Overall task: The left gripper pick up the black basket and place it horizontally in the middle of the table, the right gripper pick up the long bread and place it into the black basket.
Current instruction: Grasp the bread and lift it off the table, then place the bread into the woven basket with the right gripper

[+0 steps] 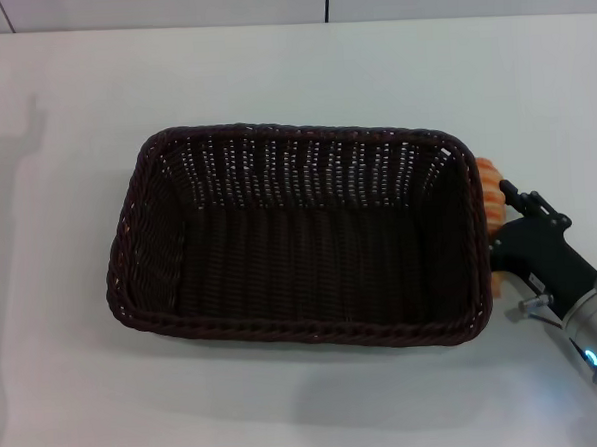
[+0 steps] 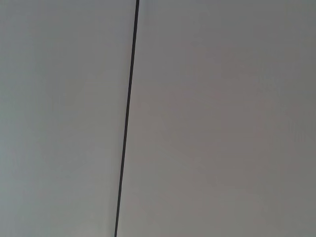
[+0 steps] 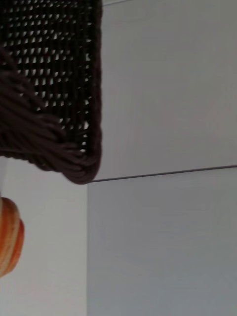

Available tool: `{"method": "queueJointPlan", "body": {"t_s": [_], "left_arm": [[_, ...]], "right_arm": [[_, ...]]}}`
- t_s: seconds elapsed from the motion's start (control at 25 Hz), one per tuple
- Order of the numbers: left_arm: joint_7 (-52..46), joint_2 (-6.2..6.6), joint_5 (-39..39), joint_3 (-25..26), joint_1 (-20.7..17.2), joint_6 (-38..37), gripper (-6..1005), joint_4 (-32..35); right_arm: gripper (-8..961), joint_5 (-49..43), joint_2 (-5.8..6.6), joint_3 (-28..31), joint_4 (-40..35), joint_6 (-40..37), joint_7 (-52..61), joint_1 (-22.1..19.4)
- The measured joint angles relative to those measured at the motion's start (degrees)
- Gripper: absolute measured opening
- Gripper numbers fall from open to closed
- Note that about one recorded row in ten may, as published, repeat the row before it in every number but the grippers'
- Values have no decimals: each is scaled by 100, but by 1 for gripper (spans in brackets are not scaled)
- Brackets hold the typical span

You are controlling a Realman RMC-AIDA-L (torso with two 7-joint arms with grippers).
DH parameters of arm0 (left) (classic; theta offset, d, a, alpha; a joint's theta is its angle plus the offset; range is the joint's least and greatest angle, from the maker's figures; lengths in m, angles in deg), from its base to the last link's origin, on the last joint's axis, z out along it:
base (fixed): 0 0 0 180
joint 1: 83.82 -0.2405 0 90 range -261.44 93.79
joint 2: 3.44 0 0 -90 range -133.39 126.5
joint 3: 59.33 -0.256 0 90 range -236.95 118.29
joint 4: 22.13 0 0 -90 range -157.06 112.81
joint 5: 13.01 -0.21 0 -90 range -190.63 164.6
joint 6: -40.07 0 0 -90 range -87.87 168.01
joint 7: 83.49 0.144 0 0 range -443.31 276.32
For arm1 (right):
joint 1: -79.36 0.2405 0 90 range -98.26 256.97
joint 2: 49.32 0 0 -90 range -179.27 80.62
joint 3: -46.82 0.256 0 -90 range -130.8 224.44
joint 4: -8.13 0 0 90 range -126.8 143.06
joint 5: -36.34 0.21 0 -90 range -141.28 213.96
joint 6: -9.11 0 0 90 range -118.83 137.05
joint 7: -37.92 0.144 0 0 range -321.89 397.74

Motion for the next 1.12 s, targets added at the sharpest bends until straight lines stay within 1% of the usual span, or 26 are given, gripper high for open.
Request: {"method": "queueJointPlan", "body": {"t_s": [0.08,0.24,0.28,0.32,0.36,0.44,0.48,0.52,0.64,0.68,0.72,0.76,0.84,0.88,0.92,1.0,1.04,1.08,1.12], "left_arm": [[4,0,-22,-1,5,-6,764,-3],[4,0,-73,-1,8,-8,764,-4],[5,0,-97,-1,9,-9,764,-5],[5,0,-97,-1,9,-9,764,-5],[7,0,-97,-1,9,-11,764,-4],[3,0,-106,-1,9,-17,763,-5],[-14,0,-109,-1,0,-20,763,-5],[-14,0,-109,-1,0,-20,763,-5],[-27,0,-114,-1,-12,-39,763,-10],[-29,0,-118,-1,-12,-42,763,-10],[-29,0,-118,-1,-12,-42,763,-10],[-29,0,-113,-1,-11,-42,762,-10],[-29,0,-117,-1,-6,-43,762,-9],[-29,-3,-119,-1,-3,-43,761,-8],[-29,-3,-119,-1,-3,-43,761,-8],[-29,-5,-122,0,-6,-42,760,-6],[-29,-6,-127,-1,-10,-42,760,-6],[-29,-7,-128,-1,-19,-39,759,-5],[-29,-7,-128,-1,-19,-39,759,-5]], "right_arm": [[694,12,4,20,5,109,1,0],[692,12,5,87,8,26,2,-59],[692,14,4,193,18,-212,-14,-181],[671,17,7,239,17,-405,-27,-254],[650,17,7,239,17,-405,-27,-254],[607,19,7,296,22,-1040,-40,-465],[586,22,8,348,23,-1751,-41,-694],[568,22,8,348,23,-1751,-41,-694],[523,21,7,395,8,-2950,-42,-1043],[515,-23,2,335,-4,-3757,-44,-1193],[508,-77,1,291,-8,-4114,-44,-1238],[500,-77,1,291,-8,-4114,-44,-1238],[484,-264,2,214,-11,-4740,-47,-1260],[475,-454,4,192,-8,-5027,-43,-1189],[466,-454,4,192,-8,-5027,-43,-1189],[450,-703,9,191,4,-4960,-5,-994],[441,-823,9,190,11,-4837,-1,-878],[442,-987,0,202,127,-4405,8,-642],[444,-987,0,202,127,-4405,8,-642]]}}
